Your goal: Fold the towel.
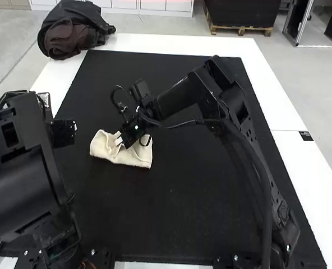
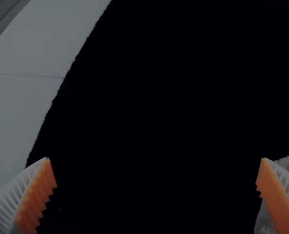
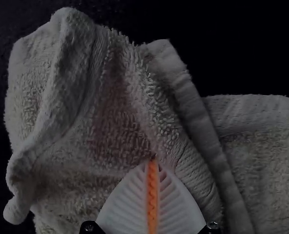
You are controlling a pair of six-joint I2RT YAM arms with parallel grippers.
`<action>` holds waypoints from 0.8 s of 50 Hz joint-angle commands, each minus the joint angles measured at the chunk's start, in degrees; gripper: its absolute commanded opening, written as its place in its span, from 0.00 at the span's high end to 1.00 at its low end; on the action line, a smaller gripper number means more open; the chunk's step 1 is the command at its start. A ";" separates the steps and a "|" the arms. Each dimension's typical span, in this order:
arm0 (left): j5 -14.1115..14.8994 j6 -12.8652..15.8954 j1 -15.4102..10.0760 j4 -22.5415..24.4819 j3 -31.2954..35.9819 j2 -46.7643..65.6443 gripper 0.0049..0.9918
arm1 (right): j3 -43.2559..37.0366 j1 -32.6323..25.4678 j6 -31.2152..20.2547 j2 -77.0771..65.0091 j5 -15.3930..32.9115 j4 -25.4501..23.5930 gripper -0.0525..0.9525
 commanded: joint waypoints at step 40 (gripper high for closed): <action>1.68 -0.51 0.03 0.20 -0.53 -0.69 0.03 | 6.58 2.60 3.77 3.33 1.81 -0.10 0.97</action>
